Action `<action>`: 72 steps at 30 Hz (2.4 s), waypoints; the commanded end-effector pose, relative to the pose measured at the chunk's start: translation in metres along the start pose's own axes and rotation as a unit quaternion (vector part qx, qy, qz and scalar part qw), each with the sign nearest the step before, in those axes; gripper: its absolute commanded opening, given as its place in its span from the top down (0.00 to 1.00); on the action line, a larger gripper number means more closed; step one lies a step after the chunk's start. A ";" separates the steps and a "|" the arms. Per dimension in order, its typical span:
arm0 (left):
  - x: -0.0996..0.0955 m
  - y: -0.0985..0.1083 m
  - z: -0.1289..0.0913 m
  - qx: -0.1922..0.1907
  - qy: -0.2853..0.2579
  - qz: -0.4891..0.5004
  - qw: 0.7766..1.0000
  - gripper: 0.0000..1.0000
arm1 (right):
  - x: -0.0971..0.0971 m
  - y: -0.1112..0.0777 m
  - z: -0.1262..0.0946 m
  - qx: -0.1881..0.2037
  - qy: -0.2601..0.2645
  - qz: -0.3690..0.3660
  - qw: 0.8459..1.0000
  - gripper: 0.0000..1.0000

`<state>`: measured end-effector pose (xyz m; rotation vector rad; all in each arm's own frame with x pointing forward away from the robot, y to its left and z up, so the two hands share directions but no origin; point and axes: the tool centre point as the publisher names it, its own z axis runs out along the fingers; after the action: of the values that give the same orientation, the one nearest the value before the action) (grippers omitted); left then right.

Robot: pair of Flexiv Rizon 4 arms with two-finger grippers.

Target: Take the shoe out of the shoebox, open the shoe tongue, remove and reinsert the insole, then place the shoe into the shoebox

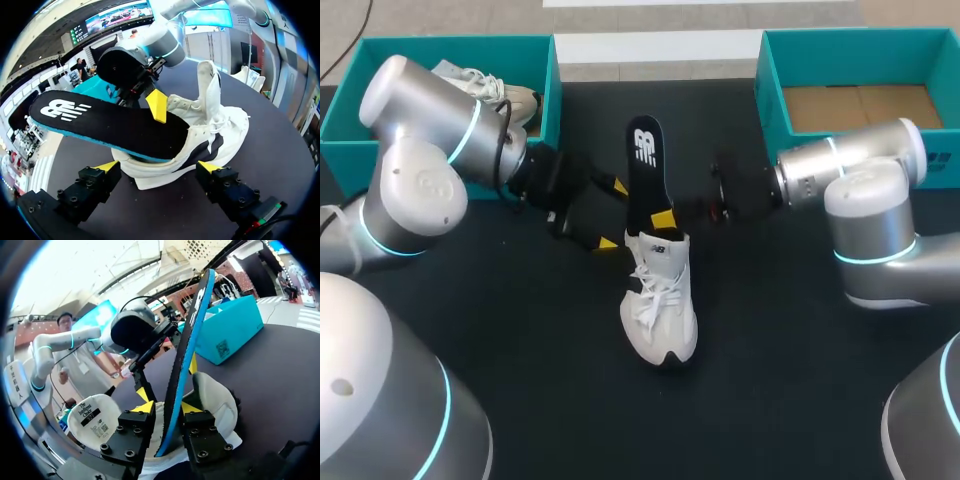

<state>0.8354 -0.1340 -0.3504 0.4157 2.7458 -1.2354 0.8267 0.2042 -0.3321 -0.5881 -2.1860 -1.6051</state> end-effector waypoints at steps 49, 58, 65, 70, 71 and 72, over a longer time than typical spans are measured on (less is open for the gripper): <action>0.000 0.000 0.001 -0.002 0.000 0.000 1.000 0.00 | -0.012 0.003 0.009 0.051 0.043 0.049 0.997 1.00; 0.000 0.000 0.001 -0.002 0.000 0.000 1.000 0.00 | -0.001 -0.020 0.012 0.057 0.054 0.082 0.994 1.00; 0.000 0.000 0.001 -0.002 0.000 0.000 1.000 0.00 | 0.015 -0.039 0.016 0.065 0.055 0.111 0.990 1.00; 0.000 0.000 0.001 -0.002 0.000 0.000 1.000 0.00 | 0.015 -0.037 0.015 0.068 0.048 0.113 0.990 1.00; 0.000 0.000 0.001 -0.002 0.000 0.000 1.000 0.00 | 0.015 -0.032 0.013 0.068 0.042 0.104 0.991 0.81; 0.000 0.000 0.001 -0.002 0.000 0.000 1.000 0.00 | 0.014 -0.028 0.012 0.067 0.038 0.098 0.992 0.68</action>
<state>0.8353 -0.1340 -0.3504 0.4157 2.7458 -1.2354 0.8022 0.2088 -0.3567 -0.6590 -2.0695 -1.3436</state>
